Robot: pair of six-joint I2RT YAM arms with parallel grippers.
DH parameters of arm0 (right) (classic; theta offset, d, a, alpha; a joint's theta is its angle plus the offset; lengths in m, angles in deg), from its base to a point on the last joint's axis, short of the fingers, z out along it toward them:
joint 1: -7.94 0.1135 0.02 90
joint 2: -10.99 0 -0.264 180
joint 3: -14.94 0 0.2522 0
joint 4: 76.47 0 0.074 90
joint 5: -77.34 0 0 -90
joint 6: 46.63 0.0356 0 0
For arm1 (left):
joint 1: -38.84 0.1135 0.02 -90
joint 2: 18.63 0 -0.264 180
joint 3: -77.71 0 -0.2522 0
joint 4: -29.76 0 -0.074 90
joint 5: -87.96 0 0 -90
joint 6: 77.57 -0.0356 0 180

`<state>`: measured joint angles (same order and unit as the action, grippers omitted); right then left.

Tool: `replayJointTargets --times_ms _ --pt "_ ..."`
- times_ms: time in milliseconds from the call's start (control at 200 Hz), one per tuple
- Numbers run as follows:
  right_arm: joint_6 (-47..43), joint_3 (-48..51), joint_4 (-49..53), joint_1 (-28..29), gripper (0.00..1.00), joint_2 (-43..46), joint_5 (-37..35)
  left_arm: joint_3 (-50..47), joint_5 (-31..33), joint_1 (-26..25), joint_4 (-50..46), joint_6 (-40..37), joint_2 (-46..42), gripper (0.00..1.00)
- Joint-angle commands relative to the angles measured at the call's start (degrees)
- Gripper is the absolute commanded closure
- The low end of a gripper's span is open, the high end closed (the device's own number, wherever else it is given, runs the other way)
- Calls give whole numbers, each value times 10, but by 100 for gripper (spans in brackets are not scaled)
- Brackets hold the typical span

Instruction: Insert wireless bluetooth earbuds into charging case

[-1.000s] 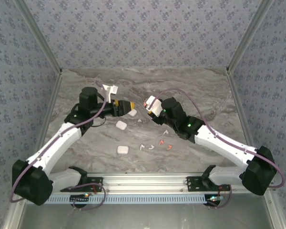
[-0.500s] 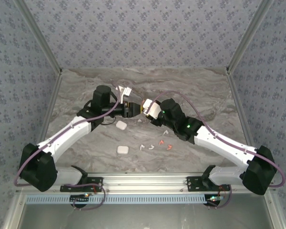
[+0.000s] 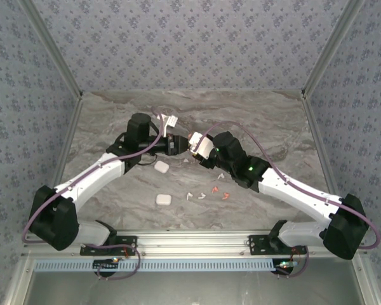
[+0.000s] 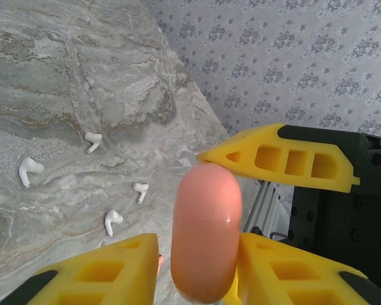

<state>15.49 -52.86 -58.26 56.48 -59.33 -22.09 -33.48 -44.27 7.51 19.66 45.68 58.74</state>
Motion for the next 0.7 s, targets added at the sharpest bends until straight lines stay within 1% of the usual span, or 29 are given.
replayJointTargets --times_ms 0,85,165,215,265,355,480,625,695 --pt "13 -10 -10 5 59 -1 12 16 -16 -6 26 2 1 68" --pt "17 -14 -3 4 58 -3 17 15 -16 -6 27 2 -1 71" --pt "27 -22 14 -2 50 -2 35 11 -12 -7 30 1 -5 74" --pt "34 -29 31 -7 44 0 47 8 -6 -6 32 1 -8 75" --pt "35 -32 44 -13 37 6 61 4 1 -6 37 1 -13 79" --pt "56 -27 55 -32 20 30 96 -9 24 -6 51 0 -27 83" --pt "101 -14 65 -76 0 74 186 -47 55 -7 112 7 -56 92" --pt "204 2 36 -153 0 122 314 -101 102 -10 201 10 -95 98" --pt "258 14 -2 -175 0 140 346 -129 122 -15 245 3 -118 98"
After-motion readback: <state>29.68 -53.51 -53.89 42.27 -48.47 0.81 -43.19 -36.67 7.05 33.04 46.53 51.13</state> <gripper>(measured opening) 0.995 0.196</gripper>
